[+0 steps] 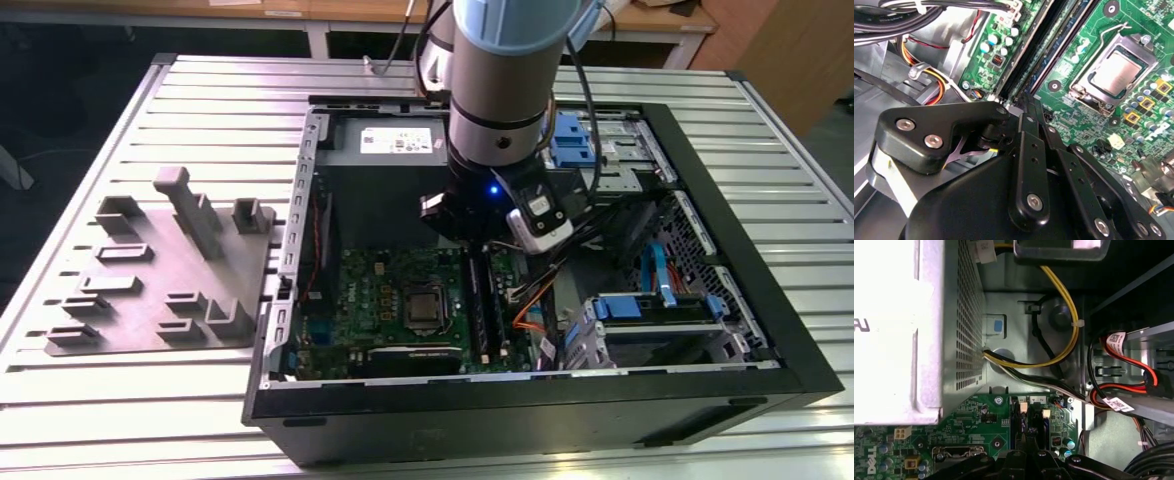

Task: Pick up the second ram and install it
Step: 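Press down the second ram until it locks into place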

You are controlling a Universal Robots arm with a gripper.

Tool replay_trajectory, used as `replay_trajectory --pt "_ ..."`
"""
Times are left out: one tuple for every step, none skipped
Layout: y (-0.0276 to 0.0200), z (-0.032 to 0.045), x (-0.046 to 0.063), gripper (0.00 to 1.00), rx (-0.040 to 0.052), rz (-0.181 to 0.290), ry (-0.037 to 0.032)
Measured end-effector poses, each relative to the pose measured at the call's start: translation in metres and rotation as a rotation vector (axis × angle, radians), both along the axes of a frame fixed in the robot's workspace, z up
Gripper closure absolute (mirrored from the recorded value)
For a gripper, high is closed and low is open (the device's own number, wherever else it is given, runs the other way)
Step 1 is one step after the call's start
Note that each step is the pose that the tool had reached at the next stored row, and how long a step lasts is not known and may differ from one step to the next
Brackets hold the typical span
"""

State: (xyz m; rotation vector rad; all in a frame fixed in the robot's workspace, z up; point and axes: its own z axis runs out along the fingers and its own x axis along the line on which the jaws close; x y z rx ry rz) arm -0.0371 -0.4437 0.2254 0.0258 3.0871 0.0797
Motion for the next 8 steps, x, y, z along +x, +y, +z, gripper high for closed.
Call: replay_trajectory --pt "0.0000 -0.0009 0.0000 0.90 -0.0001 0.000 0.0000" --pt "0.0000 -0.0010 0.0000 0.90 -0.0002 0.000 0.0001" --pt "0.0000 -0.0010 0.0000 0.90 -0.0003 0.000 0.0001" --pt "0.0000 -0.0011 0.0000 0.90 -0.0004 0.000 0.0001" --pt "0.0001 -0.0019 0.0000 0.90 0.0001 0.000 -0.0001" --pt "0.0001 -0.0027 0.0000 0.90 0.0001 0.000 -0.0001" --pt "0.0001 -0.0035 0.0000 0.90 -0.0001 0.000 0.0000" --pt "0.0001 -0.0042 0.0000 0.90 -0.0001 0.000 0.0000"
